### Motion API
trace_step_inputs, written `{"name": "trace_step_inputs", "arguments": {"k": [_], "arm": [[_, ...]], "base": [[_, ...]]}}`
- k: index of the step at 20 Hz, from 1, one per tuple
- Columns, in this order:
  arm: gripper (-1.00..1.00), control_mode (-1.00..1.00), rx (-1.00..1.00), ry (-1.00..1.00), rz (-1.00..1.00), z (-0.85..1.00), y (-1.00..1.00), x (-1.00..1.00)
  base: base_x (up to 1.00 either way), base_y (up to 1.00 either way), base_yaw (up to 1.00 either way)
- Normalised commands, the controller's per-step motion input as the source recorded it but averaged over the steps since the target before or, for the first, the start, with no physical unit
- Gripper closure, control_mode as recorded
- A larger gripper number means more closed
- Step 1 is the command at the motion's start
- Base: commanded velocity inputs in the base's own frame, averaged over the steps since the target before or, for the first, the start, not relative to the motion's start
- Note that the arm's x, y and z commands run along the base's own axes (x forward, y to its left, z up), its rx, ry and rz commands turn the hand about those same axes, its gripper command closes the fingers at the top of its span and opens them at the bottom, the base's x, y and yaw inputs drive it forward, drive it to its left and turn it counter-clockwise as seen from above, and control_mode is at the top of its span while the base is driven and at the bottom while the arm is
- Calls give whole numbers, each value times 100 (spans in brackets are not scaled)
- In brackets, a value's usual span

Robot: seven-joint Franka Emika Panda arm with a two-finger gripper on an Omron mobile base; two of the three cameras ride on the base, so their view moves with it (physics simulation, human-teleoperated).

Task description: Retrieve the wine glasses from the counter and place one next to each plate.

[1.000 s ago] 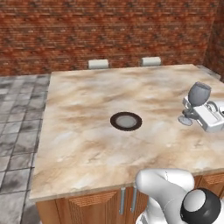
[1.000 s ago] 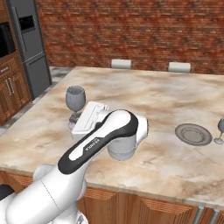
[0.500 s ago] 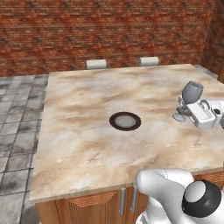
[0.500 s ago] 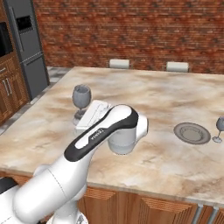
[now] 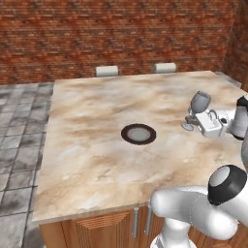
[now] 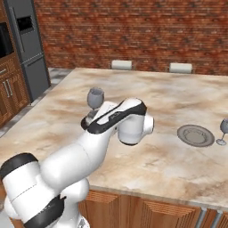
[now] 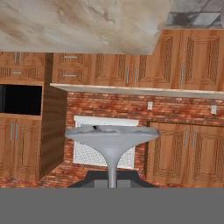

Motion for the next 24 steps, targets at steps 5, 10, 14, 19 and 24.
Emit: {"name": "trace_step_inputs", "arguments": {"k": [5, 10, 14, 19, 24], "arm": [[100, -100, -3, 0, 0, -35, -4, 72], [100, -100, -5, 0, 0, -37, -1, 53], [100, -100, -7, 0, 0, -25, -4, 28], [100, -100, -14, 1, 0, -17, 0, 34], [100, -100, -23, 0, -3, -32, 0, 51]], "base": [[0, 0, 0], [0, 0, 0], [0, 0, 0], [0, 0, 0], [0, 0, 0]]}}
